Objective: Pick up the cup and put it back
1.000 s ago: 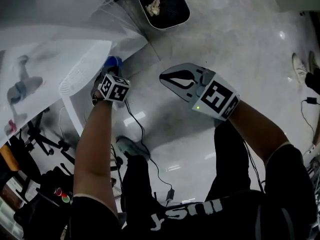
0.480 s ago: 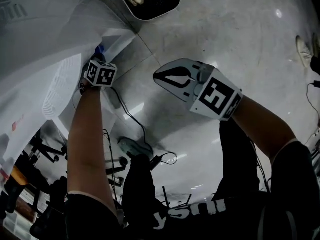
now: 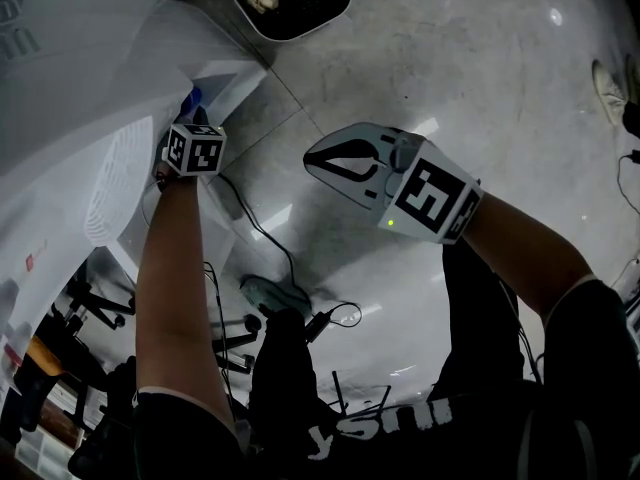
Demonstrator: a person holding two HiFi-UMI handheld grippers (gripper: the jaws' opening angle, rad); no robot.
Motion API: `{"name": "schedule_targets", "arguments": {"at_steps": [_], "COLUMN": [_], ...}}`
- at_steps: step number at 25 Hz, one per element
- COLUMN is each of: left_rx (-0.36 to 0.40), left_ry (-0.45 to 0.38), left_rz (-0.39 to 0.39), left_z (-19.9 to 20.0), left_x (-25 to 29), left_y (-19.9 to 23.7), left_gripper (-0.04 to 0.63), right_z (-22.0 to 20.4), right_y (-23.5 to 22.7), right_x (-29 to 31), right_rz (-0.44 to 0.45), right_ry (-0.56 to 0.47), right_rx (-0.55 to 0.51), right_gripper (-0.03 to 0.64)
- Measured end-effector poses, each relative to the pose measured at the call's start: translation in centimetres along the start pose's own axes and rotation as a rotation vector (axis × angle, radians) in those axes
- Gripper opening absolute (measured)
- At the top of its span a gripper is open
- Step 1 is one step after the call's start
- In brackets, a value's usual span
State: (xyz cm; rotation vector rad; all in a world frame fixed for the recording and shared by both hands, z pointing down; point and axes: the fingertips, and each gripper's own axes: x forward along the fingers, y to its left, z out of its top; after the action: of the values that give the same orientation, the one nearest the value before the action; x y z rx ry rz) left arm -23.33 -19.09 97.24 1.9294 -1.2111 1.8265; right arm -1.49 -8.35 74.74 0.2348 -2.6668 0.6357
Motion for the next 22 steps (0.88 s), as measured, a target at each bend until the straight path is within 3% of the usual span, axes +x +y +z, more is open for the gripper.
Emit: {"name": "schedule_targets", "arguments": {"at_steps": [4, 8, 13, 18, 22], "left_rx": [-0.035, -0.075, -0.146, -0.229, -0.328], "left_ry": [-0.032, -0.095, -0.158, -0.227, -0.270], "left_rz": [0.035, 0.059, 0.018, -0.059, -0.150], "left_z": [0.6, 1.5, 1.3, -0.1, -1.7], "left_x": [-1.2, -3.5, -8.2, -17.3, -28.3], "left_y": [0.2, -0.7, -3.1, -6.2, -8.2], "left_gripper": [0.185, 0.186, 0.186, 0.183, 0.122], "right_z": [0.2, 0.7, 1.6, 5.1, 8.8], "right_y": [0.4, 1.0, 2.0, 5.2, 10.2], "right_x": [-0.3, -0.8, -1.9, -4.3, -7.2], "right_rz": [0.000, -0.007, -0.043, -0.083, -0.094], "right_ry": [-0.005, -0.008, 0.002, 0.029, 0.091], "right_rx": [-0.006, -0.026, -0.023, -0.020, -0.004], "right_gripper": [0.034, 0.034, 0.034, 0.033, 0.034]}}
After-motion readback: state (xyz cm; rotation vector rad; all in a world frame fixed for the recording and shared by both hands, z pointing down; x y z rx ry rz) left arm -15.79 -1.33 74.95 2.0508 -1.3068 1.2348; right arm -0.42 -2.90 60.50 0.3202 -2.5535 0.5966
